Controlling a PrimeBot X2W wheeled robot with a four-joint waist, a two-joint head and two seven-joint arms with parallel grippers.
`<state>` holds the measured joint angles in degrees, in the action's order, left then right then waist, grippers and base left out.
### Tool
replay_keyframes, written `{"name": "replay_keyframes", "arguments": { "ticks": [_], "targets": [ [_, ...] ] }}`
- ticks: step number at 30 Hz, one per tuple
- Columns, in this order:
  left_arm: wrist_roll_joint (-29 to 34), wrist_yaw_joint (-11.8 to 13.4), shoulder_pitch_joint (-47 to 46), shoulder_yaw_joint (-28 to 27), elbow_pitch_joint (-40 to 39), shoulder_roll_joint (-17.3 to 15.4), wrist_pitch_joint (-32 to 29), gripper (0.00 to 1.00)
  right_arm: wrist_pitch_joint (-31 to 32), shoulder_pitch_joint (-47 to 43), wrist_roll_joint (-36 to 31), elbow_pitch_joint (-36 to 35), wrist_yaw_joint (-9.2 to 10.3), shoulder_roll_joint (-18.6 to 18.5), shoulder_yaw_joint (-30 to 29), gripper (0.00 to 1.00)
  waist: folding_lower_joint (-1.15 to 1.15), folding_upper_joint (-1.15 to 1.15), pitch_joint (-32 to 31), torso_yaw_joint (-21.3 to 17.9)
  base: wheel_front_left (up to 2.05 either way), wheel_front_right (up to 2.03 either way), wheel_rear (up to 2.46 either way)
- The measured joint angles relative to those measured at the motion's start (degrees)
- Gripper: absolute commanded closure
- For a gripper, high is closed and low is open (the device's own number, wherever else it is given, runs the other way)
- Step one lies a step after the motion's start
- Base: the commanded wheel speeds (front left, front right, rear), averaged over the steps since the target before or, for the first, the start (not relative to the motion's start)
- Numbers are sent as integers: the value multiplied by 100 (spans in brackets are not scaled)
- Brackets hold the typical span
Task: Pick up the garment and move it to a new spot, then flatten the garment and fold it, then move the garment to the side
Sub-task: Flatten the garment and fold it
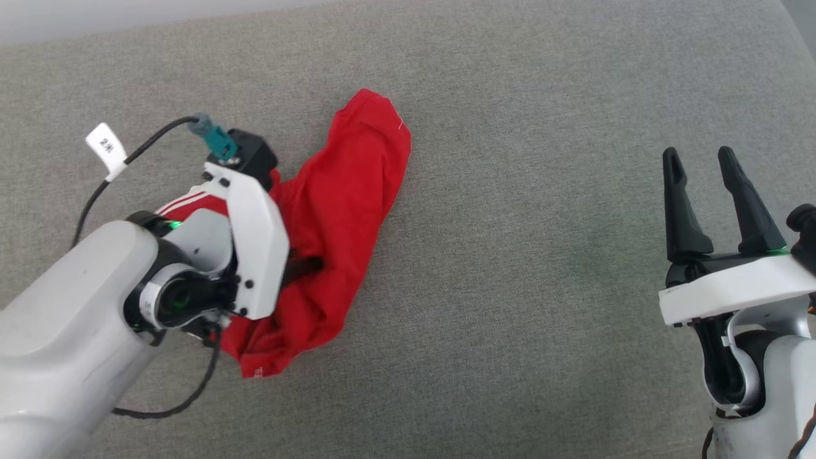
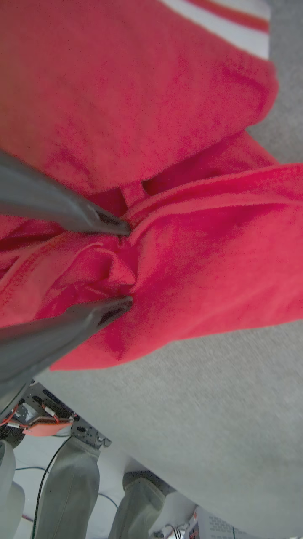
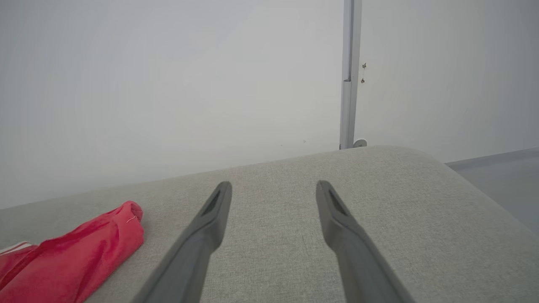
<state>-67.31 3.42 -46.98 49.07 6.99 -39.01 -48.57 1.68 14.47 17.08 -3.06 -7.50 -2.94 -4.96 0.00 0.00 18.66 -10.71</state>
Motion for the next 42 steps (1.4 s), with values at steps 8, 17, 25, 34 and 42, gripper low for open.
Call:
{"name": "replay_keyframes", "arguments": {
  "ticks": [8, 17, 25, 34, 42],
  "targets": [
    [-300, -100, 185, 58, -782, 269, -30, 100, 0, 23, -8, 14, 0, 0, -65, 0, 0, 0, -54, 78, 0, 0, 0],
    [138, -336, 714, 793, -1162, 410, 19, 100, -18, 32, 18, 48, 0, 0, -29, 0, 0, 0, -10, 118, 0, 0, 0],
    [620, -500, 914, 1044, -1100, 490, 423, 0, -62, 25, 15, 152, 0, 0, -1, 0, 0, 0, -97, 227, 0, 0, 0],
    [746, -393, 897, 368, -1257, 302, 1410, 0, 116, -59, -113, 160, 0, 0, 123, 0, 0, 0, -430, 559, 0, 0, 0],
    [1444, -202, 1122, -145, -1158, 79, 2954, 0, 428, -115, -120, 141, 0, -170, 404, 0, 0, 0, -735, 1047, 0, 0, 0]
  ]
}}
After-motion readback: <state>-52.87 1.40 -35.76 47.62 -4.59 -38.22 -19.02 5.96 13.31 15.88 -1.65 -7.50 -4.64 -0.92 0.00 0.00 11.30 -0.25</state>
